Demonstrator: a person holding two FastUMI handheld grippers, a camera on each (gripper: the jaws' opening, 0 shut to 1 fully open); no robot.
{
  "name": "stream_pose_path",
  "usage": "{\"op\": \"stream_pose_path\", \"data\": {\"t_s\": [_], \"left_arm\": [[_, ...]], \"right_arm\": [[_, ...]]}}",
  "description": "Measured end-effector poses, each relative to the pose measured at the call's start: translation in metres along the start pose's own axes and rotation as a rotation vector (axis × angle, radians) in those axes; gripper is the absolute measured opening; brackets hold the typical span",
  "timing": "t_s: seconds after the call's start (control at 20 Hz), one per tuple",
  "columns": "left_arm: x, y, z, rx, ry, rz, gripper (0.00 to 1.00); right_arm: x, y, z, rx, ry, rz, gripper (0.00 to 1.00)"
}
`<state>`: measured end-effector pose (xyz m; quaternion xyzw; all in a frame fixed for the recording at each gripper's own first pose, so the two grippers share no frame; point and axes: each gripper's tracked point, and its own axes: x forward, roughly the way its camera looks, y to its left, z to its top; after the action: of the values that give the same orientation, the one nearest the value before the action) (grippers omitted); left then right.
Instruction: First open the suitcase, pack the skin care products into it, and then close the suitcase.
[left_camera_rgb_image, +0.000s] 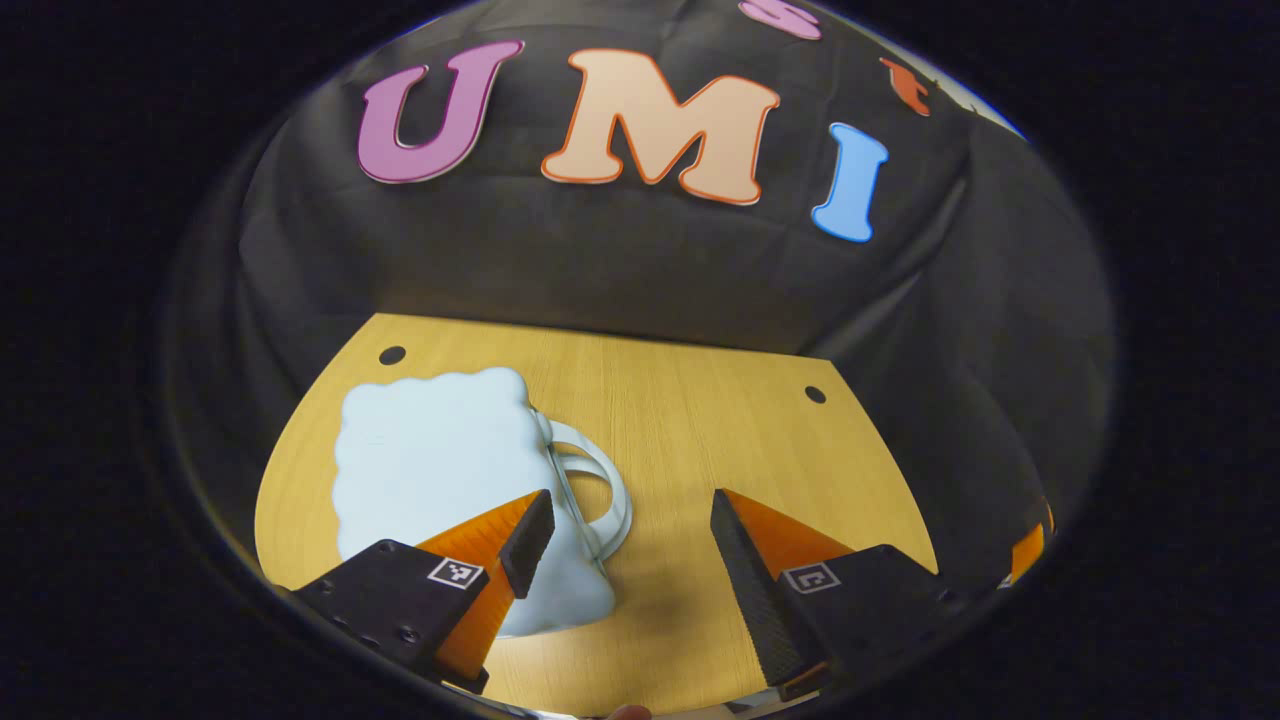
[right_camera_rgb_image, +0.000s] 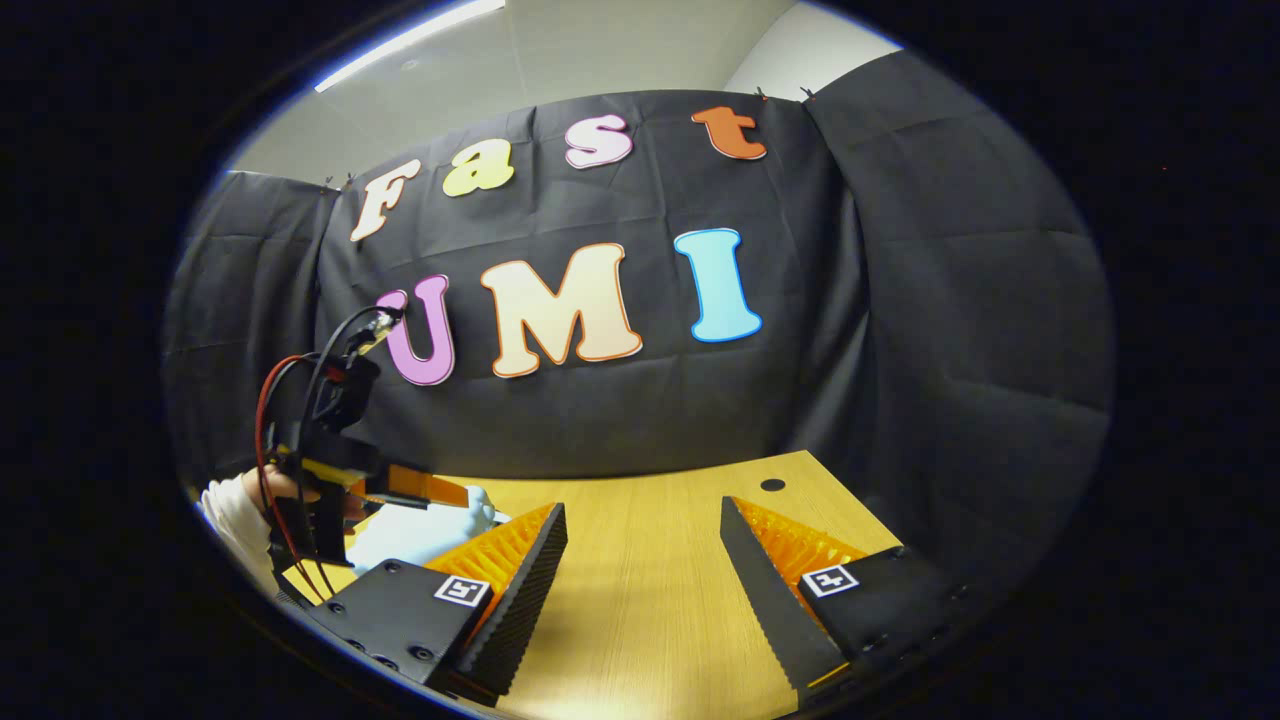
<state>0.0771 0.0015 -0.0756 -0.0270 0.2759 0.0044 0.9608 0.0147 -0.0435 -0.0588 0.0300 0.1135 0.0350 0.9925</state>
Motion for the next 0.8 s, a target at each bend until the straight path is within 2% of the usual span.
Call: {"op": "stream_pose_path", "data": {"t_s": [0.2, 0.3, 0.45, 0.5, 0.55, 0.7, 0.75, 0.8], "left_arm": [[-0.062, -0.023, -0.001, -0.071, -0.168, -0.023, 0.92], [-0.081, -0.020, -0.005, -0.100, -0.216, 0.016, 0.92], [-0.101, -0.023, 0.003, -0.090, -0.316, 0.052, 0.93], [-0.105, -0.025, 0.001, -0.078, -0.315, 0.054, 0.93], [-0.107, -0.028, 0.000, -0.066, -0.313, 0.053, 0.93], [-0.107, -0.036, -0.013, -0.063, -0.288, 0.055, 0.93], [-0.110, -0.041, -0.018, -0.062, -0.276, 0.049, 0.93], [-0.113, -0.046, -0.020, -0.061, -0.276, 0.048, 0.93]], "right_arm": [[-0.009, -0.002, 0.009, 0.004, -0.020, 0.044, 0.97], [-0.015, -0.005, 0.013, 0.007, -0.034, 0.054, 0.97], [-0.024, -0.008, 0.015, 0.009, -0.047, 0.066, 0.97], [-0.028, -0.008, 0.013, 0.008, -0.045, 0.073, 0.93], [-0.031, -0.009, 0.012, 0.007, -0.042, 0.078, 0.97], [-0.041, -0.015, 0.014, -0.011, -0.053, 0.087, 0.93], [-0.044, -0.017, 0.014, -0.012, -0.055, 0.089, 0.97], [-0.047, -0.019, 0.014, -0.010, -0.059, 0.092, 0.97]]}}
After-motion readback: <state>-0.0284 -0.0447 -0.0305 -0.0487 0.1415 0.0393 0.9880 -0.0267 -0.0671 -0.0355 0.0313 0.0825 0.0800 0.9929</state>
